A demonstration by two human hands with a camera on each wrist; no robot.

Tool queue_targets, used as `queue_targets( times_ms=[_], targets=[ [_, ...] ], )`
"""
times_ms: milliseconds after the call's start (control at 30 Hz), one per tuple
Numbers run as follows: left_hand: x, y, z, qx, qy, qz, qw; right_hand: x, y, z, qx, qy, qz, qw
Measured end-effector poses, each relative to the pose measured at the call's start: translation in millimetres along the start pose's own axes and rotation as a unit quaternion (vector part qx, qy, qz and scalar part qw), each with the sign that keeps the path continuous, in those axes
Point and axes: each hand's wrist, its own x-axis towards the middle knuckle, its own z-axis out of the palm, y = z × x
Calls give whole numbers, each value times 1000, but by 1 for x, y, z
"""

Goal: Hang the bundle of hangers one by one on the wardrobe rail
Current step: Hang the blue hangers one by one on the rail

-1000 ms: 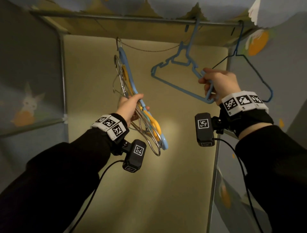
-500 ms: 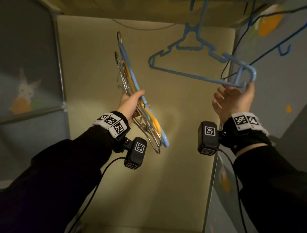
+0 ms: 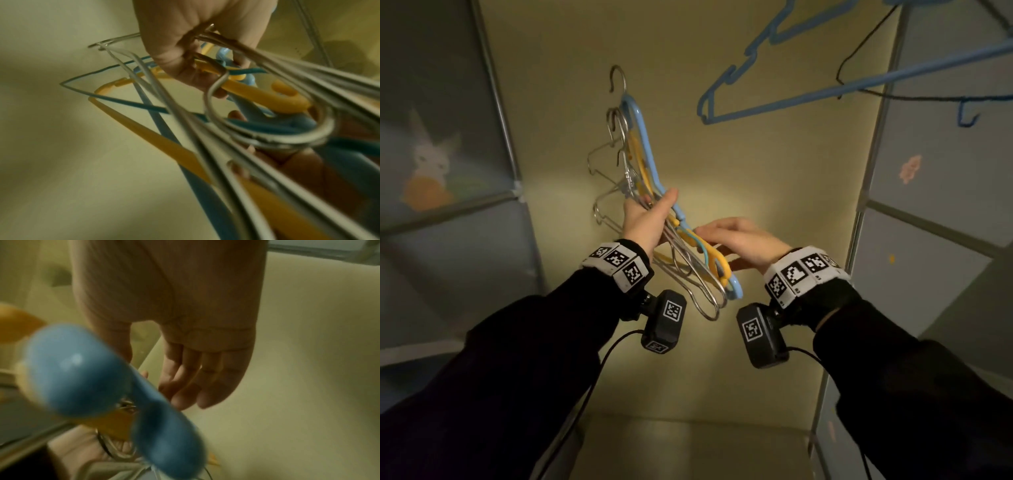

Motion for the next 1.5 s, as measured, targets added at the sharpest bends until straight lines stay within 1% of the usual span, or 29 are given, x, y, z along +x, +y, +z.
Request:
queue_targets(
  times_ms=[67, 167, 267, 333, 400, 467, 533, 567, 667, 767, 833, 900, 967, 1133, 1333, 1500],
  targets=[
    [0, -3, -5, 4, 10, 4, 1000, 3, 1, 4, 7, -31, 6, 999],
    [1, -5, -12, 8, 33, -7, 999, 6, 5, 7, 36, -66, 9, 997],
    [6, -11, -17, 27, 36, -18, 999, 9, 9, 14, 36, -105, 1, 994],
    [3, -12, -17, 50, 30, -24, 998, 11, 11, 16, 11, -116, -5, 993],
    [5, -15, -18, 66, 34, -32, 997, 12, 12, 16, -7, -106, -4, 994],
    [9, -16, -19, 58, 29, -42, 997, 12, 13, 15, -21, -69, -7, 997],
    [12, -17, -20, 53, 27, -51, 997, 12, 13, 13, -15, -14, -15, 1000],
    [14, -17, -19, 56, 26, -60, 996, 14, 14, 11, -14, 11, -21, 1000],
    [17, -19, -20, 62, 28, -62, 996, 16, 13, 4, -39, 67, -36, 996],
    [18, -17, -20, 54, 28, -55, 997, 13, 10, -5, -8, 124, -45, 991],
    [18, -13, -18, 43, 30, -41, 998, 9, 6, -12, 11, 186, -68, 980],
    [18, -10, -18, 25, 31, -42, 998, 5, 2, -19, -6, 246, -92, 965],
    [18, -5, -18, 8, 34, -38, 999, 0, -3, -28, -23, 293, -111, 949],
    [13, 11, -12, -20, 31, -15, 999, -21, -22, -45, -61, 361, -169, 915],
    [6, 36, -3, -35, 16, 10, 999, -42, -40, -49, -79, 422, -199, 881],
    [3, 54, 1, -33, 5, 31, 999, -49, -63, -51, -95, 466, -225, 850]
  ],
)
